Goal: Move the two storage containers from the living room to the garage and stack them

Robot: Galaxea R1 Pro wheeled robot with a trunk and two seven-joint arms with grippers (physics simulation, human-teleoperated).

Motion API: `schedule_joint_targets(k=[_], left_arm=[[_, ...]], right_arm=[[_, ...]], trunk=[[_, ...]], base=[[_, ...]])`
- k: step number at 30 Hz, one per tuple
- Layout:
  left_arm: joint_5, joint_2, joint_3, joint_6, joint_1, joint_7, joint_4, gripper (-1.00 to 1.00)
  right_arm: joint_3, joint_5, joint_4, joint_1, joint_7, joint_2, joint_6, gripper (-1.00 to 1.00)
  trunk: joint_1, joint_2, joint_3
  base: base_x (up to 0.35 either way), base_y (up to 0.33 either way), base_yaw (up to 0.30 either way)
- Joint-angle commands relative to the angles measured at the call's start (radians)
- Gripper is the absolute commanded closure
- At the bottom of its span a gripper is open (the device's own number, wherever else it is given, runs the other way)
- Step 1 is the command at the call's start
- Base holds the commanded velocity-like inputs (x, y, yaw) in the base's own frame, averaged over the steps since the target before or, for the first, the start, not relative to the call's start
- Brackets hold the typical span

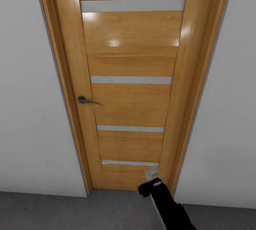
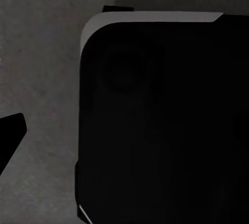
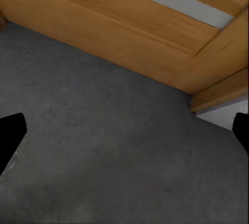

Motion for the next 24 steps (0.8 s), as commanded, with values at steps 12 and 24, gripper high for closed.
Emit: schedule_joint_targets(k=[12,24], left_arm=[[0.005,-0.003,0.003,-0.002,0.0,0.001,-0.001,-1.0],[0.024,-0.004,0.004,-0.002,0.0,0.001,-0.002,-1.0]], right_arm=[[0.142,-0.013,-0.091,-0.325,0.024,0.001,0.137,-1.0],[0.199,-0.02,-0.176,-0.371,0.162,0.001,-0.014,-1.0]], trunk=[[0.0,-0.001,-0.001],[0.0,-0.001,-0.001]], base=[[0.0,0.0,0.0],[0.0,0.0,0.0]])
